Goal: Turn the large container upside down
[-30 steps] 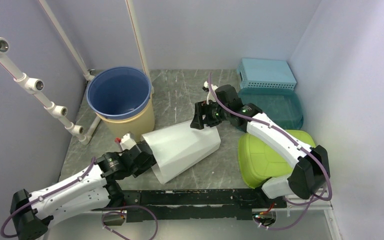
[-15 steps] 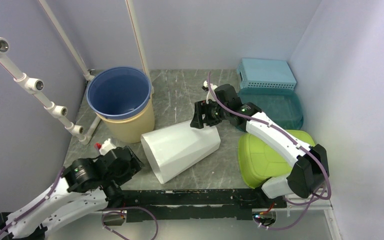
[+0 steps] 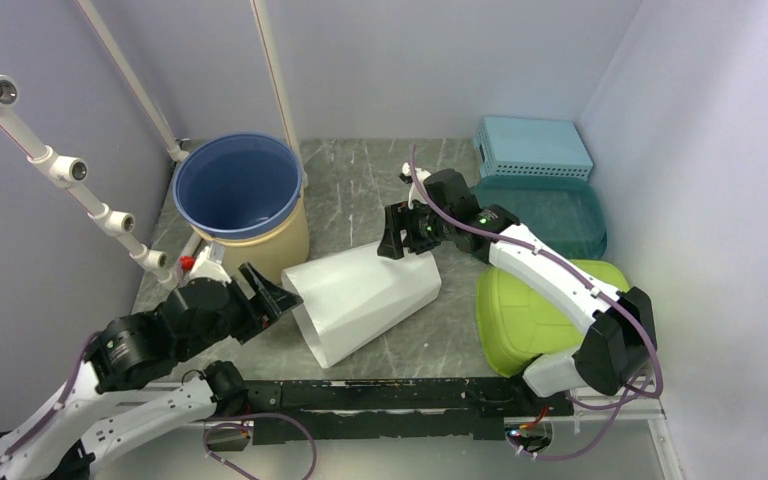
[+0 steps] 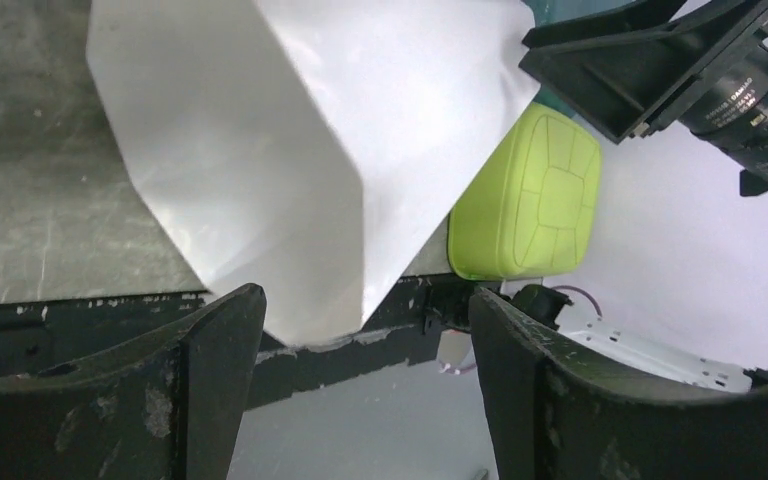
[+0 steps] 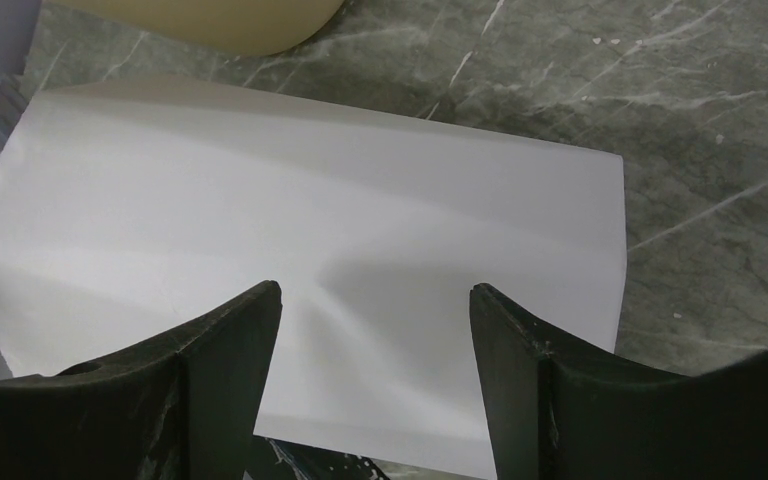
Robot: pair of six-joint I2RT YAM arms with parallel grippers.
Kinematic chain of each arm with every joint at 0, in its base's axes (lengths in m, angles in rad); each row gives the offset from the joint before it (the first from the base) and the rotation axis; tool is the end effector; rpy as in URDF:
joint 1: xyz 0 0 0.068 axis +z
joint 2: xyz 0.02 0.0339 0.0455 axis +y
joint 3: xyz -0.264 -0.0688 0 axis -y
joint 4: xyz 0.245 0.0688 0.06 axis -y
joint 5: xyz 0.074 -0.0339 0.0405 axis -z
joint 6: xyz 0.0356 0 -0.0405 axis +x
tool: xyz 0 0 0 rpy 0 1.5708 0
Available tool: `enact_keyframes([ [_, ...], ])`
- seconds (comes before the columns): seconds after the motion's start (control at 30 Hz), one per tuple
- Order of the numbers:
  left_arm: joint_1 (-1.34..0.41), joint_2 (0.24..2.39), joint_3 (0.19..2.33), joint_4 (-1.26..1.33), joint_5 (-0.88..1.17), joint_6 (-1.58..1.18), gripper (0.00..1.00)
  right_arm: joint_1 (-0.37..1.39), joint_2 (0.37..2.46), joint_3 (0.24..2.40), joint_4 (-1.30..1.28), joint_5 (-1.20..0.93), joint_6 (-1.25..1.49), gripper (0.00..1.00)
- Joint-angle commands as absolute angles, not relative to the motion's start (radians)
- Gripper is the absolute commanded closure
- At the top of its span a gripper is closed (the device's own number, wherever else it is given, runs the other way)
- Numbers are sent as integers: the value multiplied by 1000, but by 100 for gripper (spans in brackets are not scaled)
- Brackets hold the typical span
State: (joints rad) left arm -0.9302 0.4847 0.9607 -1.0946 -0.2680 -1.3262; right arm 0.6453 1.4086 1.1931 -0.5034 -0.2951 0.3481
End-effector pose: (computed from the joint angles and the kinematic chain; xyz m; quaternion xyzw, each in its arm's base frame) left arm 0.0464 -0.0464 0.3393 -0.2333 0.8516 -0.3596 0.3018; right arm 0.2421 0.1952 0.3091 -0.1934 0.8818 0.3125 0.2955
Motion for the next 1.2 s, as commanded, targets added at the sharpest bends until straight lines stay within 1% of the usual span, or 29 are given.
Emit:
enact_keyframes([
  [0.0, -930, 584, 981, -958, -340, -1289, 24, 663, 1421, 1206, -568, -295, 373, 28],
  [0.13, -930, 700, 961, -858, -366, -1287, 24, 664, 1421, 1223, -582, -291, 368, 27],
  [0.2, -931, 753, 984, -853, -370, -1259, 25, 665, 1418, 1226, -584, -277, 364, 28],
  [0.37, -930, 803, 1010, -894, -396, -1239, 32, 665, 1414, 1246, -599, -264, 357, 27],
  [0.43, -931, 798, 1001, -914, -407, -1255, 37, 665, 1405, 1256, -600, -252, 356, 27],
  [0.47, -930, 790, 990, -922, -411, -1264, 41, 665, 1396, 1258, -595, -248, 358, 27],
  [0.6, -931, 749, 930, -873, -414, -1271, 54, 664, 1381, 1272, -578, -237, 371, 27],
  [0.7, -930, 739, 911, -875, -423, -1271, 59, 663, 1394, 1309, -602, -204, 369, 28],
  [0.93, -931, 782, 898, -895, -409, -1265, 62, 615, 1348, 1354, -643, -33, 402, 26],
  [1.0, -931, 787, 886, -885, -399, -1265, 63, 551, 1324, 1332, -629, -60, 421, 25],
  [1.17, -930, 781, 863, -875, -391, -1271, 63, 422, 1351, 1265, -613, -259, 479, 23],
])
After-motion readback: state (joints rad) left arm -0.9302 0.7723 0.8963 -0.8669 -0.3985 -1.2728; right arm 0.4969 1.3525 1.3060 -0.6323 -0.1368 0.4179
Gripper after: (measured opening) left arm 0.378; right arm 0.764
